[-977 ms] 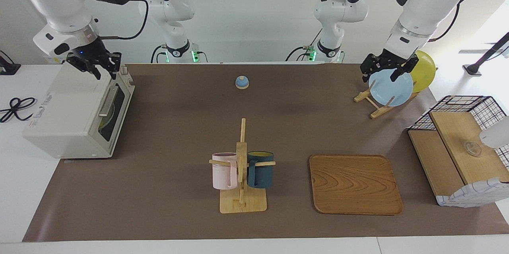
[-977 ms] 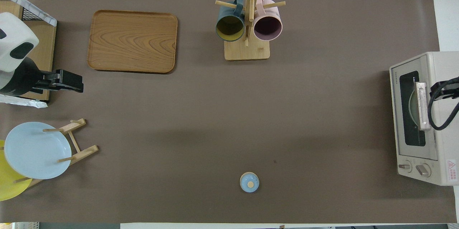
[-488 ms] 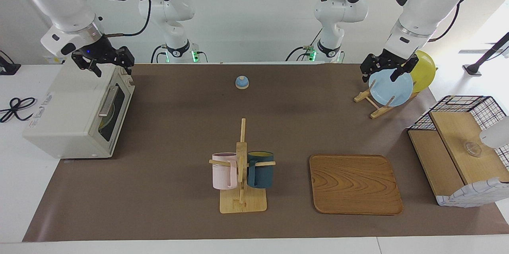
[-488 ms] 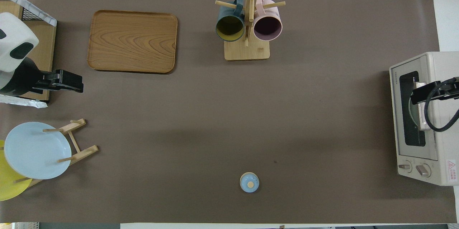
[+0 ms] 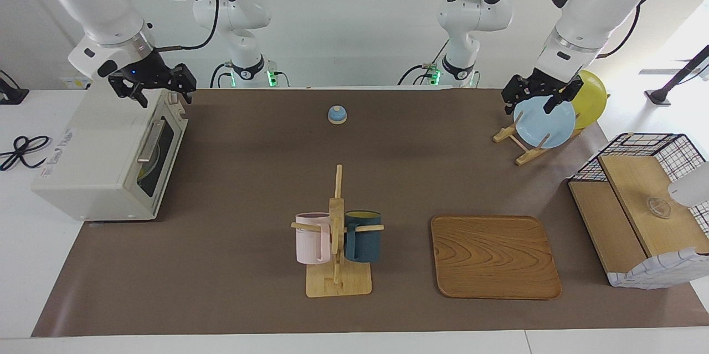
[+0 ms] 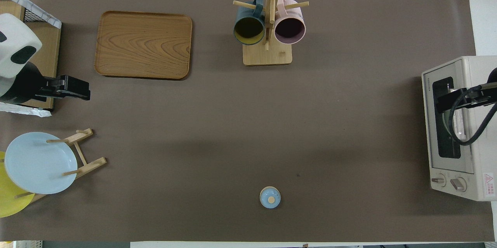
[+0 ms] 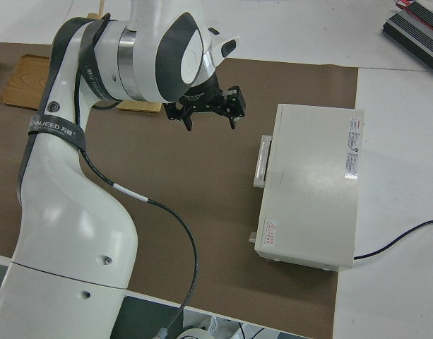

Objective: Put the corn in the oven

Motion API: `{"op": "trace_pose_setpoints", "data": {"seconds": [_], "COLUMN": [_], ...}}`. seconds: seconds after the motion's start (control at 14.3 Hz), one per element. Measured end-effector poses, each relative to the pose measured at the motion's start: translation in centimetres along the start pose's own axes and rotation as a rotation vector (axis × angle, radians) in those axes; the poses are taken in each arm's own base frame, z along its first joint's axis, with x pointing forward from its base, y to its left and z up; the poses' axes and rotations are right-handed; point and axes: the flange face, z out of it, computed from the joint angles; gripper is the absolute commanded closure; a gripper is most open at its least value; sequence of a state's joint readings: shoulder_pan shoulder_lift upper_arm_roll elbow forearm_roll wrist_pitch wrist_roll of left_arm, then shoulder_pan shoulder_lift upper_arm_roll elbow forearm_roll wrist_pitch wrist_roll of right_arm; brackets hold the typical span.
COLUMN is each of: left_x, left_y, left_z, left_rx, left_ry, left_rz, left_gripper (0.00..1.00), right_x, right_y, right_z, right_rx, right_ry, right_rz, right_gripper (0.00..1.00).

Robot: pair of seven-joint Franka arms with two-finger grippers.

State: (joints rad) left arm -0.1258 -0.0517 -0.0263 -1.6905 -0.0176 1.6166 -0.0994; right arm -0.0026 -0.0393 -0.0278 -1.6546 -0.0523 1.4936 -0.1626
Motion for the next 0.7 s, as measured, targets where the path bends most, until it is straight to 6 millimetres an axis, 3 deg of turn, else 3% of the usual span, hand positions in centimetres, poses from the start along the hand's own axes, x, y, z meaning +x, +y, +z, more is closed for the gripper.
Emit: {"op": "trace_pose_setpoints", "data": {"seconds": [0.42,0.7], "left_x": [0.0,0.0], "left_y": [0.0,0.0], "left_z": [0.0,0.0], "left_rx": [0.0,0.0], "left_ry": [0.0,0.0], "left_rz": [0.0,0.0], "left_gripper": [0.0,0.0], "right_x": [0.18,0.11], "right_y": [-0.87,-0.39], "right_z": [-0.21,-0.39], "right_rx": [-0.013,-0.013], "right_ry": [0.002,0.007], "right_rz": [-0.016,-0.006], "right_gripper": [0.0,0.0]}}
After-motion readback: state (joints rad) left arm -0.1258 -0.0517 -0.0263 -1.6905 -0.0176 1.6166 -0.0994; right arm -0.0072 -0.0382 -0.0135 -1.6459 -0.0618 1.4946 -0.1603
